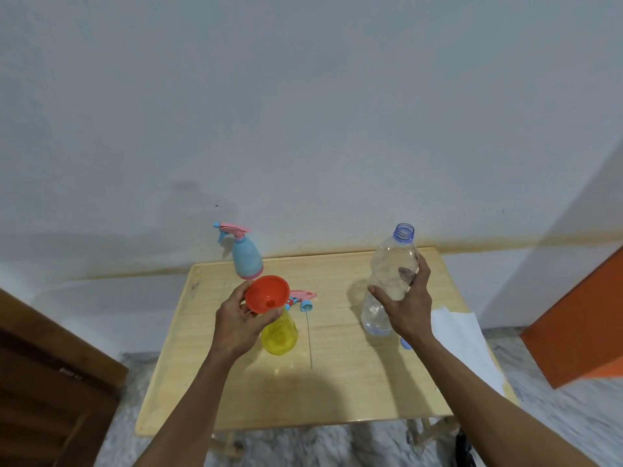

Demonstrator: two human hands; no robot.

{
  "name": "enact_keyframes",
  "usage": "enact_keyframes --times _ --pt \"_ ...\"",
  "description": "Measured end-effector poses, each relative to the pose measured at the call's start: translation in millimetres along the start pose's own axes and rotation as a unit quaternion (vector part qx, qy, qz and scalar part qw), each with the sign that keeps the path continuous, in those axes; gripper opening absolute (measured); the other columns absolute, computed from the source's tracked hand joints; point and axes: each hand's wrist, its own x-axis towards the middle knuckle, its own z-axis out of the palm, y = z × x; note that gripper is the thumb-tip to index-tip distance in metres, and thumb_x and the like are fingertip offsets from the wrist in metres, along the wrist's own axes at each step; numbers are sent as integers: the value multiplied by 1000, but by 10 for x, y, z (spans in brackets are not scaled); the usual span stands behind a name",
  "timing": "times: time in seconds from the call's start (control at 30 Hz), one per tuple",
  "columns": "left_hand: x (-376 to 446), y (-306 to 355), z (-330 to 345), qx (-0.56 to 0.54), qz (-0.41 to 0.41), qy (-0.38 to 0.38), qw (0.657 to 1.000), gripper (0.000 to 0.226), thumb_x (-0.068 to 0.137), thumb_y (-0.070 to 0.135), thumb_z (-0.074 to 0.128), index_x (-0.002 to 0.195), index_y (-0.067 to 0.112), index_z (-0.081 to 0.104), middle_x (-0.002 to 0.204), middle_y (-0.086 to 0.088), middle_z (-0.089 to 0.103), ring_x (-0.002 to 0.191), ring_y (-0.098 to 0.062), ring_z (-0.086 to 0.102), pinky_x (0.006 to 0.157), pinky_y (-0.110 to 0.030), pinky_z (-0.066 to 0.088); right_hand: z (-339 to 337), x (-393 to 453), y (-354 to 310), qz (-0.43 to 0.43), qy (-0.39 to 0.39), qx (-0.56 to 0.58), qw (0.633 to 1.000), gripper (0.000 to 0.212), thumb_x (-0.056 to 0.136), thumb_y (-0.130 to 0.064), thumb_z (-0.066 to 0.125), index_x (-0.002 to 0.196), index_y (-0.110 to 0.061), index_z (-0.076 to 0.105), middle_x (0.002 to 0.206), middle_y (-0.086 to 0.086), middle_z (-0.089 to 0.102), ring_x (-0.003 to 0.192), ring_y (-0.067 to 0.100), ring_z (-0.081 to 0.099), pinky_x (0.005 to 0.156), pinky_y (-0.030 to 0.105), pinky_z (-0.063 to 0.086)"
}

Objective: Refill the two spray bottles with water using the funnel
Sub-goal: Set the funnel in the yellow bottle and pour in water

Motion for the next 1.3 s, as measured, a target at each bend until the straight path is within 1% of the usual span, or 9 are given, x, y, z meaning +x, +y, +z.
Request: enact_keyframes --times 0.07,0.37,0.67,0.8,0.93,1.03,1.13,1.2,1.3 --pt "-2 9 0 0 1 0 1000 89 65 28 92 142 22 48 118 4 61 100 -8 63 84 -25 53 -1 -4 4 0 0 0 1000 112 68 -30 93 151 -38 18 129 0 55 117 22 57 95 33 43" --pt "-22 -26 8 -13 -4 -3 1000 91 64 30 93 142 22 48 123 1 62 110 -17 64 87 -29 55 -18 -32 -12 -3 -2 1 1000 112 68 -31 93 152 -35 19 136 2 55 122 20 55 95 32 43" --pt "-41 -1 5 -4 4 5 1000 92 63 36 92 143 21 48 126 1 60 115 -19 60 88 -30 54 -25 -34 -22 10 -8 3 1000 111 69 -32 93 152 -35 19 135 3 55 116 19 56 94 32 43" --pt "-105 160 18 -84 5 43 995 90 65 30 91 143 23 47 128 1 60 117 -16 61 91 -30 54 -29 -35 -18 9 -8 6 1000 109 70 -31 92 151 -34 20 133 2 55 118 21 56 94 31 42" --pt "-178 482 114 -202 18 81 976 73 77 11 83 139 27 48 126 5 58 110 -20 66 71 -21 57 -34 -37 -12 9 -9 8 1000 109 70 -32 92 152 -34 20 135 1 55 120 19 55 95 32 43" --pt "-218 696 264 -257 15 78 963 65 80 9 80 131 30 46 129 4 56 105 -23 69 70 -25 59 -33 -36 -14 11 -8 12 1000 109 69 -33 92 151 -35 21 133 -2 54 119 19 56 97 35 47" --pt "-229 811 492 -285 -2 61 957 56 79 7 80 126 18 51 121 0 62 104 -25 69 70 -22 57 -31 -29 -1 14 -8 21 1000 109 69 -32 93 151 -37 21 133 -3 55 117 16 56 94 32 46" --pt "-213 787 670 -244 -8 34 969 55 76 14 85 122 20 56 113 5 65 102 -21 70 72 -23 57 -36 -27 5 16 -10 27 999 109 69 -32 93 151 -37 21 132 -3 55 115 16 56 92 28 44" --pt "-160 600 933 -60 -9 2 998 71 60 39 92 123 28 60 104 13 67 96 -12 67 82 -29 57 -43 -26 16 14 -11 28 999 108 70 -32 92 151 -37 21 130 -5 54 113 13 55 89 20 41"
